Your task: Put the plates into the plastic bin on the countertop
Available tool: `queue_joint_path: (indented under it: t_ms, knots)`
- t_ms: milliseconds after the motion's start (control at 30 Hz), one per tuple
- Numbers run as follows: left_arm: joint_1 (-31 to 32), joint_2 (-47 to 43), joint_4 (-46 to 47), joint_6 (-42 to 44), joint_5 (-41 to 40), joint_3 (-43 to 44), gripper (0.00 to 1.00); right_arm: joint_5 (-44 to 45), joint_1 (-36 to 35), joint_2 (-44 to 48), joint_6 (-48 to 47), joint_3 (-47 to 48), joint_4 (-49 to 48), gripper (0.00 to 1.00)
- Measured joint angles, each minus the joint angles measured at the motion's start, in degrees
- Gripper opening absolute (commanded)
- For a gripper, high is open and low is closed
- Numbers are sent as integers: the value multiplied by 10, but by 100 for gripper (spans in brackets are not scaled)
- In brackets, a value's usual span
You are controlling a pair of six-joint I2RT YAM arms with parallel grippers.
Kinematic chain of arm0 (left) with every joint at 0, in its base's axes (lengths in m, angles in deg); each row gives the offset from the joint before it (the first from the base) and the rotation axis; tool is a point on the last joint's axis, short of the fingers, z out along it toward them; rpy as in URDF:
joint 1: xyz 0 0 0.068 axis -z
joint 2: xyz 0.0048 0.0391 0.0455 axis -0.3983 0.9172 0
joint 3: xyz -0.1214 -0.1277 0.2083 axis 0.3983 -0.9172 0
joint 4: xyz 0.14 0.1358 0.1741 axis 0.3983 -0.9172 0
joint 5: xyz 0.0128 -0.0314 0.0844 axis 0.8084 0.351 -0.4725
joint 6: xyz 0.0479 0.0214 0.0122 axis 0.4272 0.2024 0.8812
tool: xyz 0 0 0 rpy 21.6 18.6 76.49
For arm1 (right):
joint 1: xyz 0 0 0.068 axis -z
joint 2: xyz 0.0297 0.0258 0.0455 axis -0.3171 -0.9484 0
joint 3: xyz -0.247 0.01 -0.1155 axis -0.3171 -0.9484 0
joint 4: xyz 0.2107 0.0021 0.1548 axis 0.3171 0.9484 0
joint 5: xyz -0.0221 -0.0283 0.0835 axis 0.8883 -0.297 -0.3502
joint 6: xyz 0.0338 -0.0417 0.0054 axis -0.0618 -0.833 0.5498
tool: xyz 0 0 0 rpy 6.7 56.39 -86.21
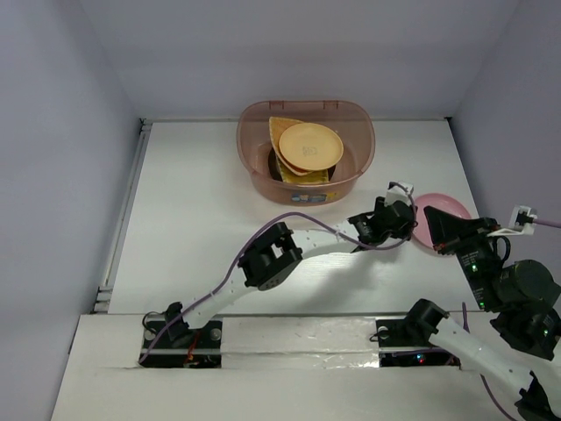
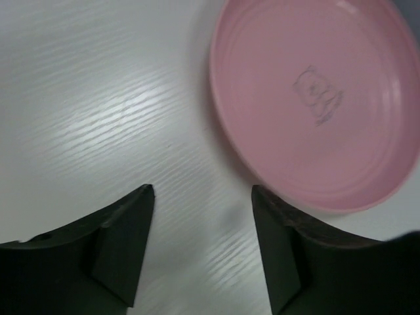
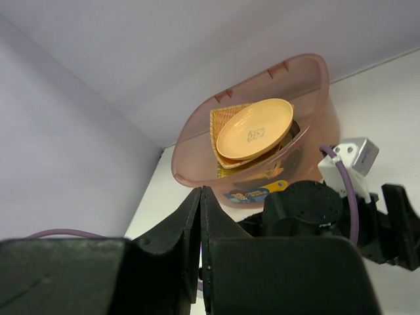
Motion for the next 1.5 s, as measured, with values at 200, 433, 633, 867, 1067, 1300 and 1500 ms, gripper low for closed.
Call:
queue_joint_path:
  t_ms: [200, 433, 633, 867, 1067, 1300, 1500]
  knots:
    - [1, 30, 2, -24, 22, 91, 66, -1, 0, -1, -2, 0, 0, 7]
    - [0, 103, -34, -40, 38, 216, 63, -9, 0, -2, -3, -9, -3, 7]
    - [0, 123, -68, -45, 43, 216, 52, -14, 0, -2, -12, -10, -7, 7]
    - [0, 131, -74, -41, 31, 212, 26, -15, 0, -2, -22, -10, -19, 7]
    - [0, 65, 4, -35, -6, 68, 16, -15, 0, -2, -28, -10, -21, 7]
    - [-3, -66, 24, -26, -53, -134, 29, -16, 0, -3, -28, -13, -24, 7]
    - [-6, -75, 17, -19, -59, -146, 42, -21, 0, -14, -28, -14, -31, 7]
